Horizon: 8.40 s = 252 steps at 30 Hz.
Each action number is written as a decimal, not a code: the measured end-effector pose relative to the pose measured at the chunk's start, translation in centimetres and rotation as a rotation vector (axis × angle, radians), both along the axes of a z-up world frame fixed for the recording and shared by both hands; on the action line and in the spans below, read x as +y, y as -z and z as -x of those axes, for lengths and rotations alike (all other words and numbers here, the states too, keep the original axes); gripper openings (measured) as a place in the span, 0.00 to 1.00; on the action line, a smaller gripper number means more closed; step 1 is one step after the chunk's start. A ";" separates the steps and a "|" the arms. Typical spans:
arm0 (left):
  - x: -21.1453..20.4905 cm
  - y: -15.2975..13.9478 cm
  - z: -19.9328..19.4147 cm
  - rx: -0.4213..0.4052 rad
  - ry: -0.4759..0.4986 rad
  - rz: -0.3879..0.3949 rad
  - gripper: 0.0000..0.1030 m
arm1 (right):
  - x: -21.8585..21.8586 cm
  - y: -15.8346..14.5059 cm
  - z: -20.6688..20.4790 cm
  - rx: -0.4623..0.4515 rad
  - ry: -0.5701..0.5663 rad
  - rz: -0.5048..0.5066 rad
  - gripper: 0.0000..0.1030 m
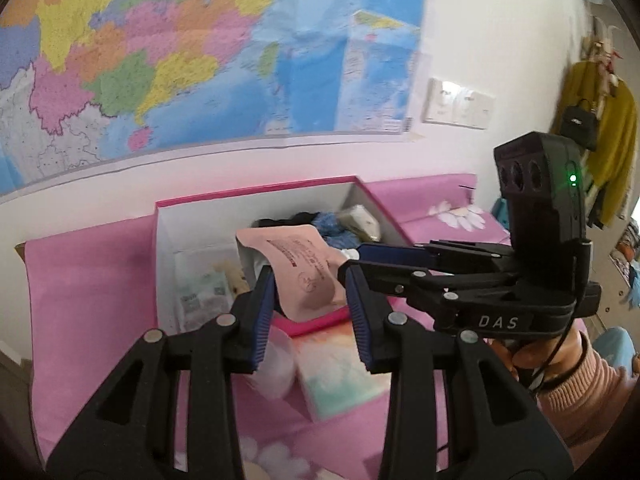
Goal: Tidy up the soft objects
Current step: 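Lift the pink pouch and carry it toward the pink box, then lower the pouch into the pink box and open the right gripper, then move the open right gripper down to the white wet-wipes packet, then close the right gripper on the edge of the wet-wipes packet, then lift the wipes packet and carry it over the pink box, then open the right gripper to drop the wipes packet into the box, then move the right gripper back down to the floral pink tissue pack, then grasp the floral tissue pack with the right gripper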
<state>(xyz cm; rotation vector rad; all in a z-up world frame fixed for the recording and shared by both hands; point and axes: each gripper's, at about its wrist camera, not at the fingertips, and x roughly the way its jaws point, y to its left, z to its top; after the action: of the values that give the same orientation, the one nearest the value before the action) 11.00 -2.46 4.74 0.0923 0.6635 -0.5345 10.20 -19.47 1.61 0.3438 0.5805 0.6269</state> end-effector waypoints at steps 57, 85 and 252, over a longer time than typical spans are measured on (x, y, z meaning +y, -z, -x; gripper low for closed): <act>12.5 12.7 15.7 0.310 -0.238 0.037 0.45 | 10.5 10.9 8.1 0.276 -0.411 0.214 0.36; 9.8 15.0 15.9 0.423 -0.122 0.060 0.44 | 8.9 9.7 8.6 0.217 -0.329 0.179 0.08; 1.9 13.5 11.9 0.389 -0.007 -0.016 0.38 | -2.6 13.0 11.5 0.343 -0.120 -0.053 0.44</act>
<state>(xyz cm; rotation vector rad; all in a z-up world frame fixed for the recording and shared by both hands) -0.90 -0.58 -8.79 -0.0006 1.0469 -0.5455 -1.26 -22.09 -11.40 0.4734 0.9189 0.7048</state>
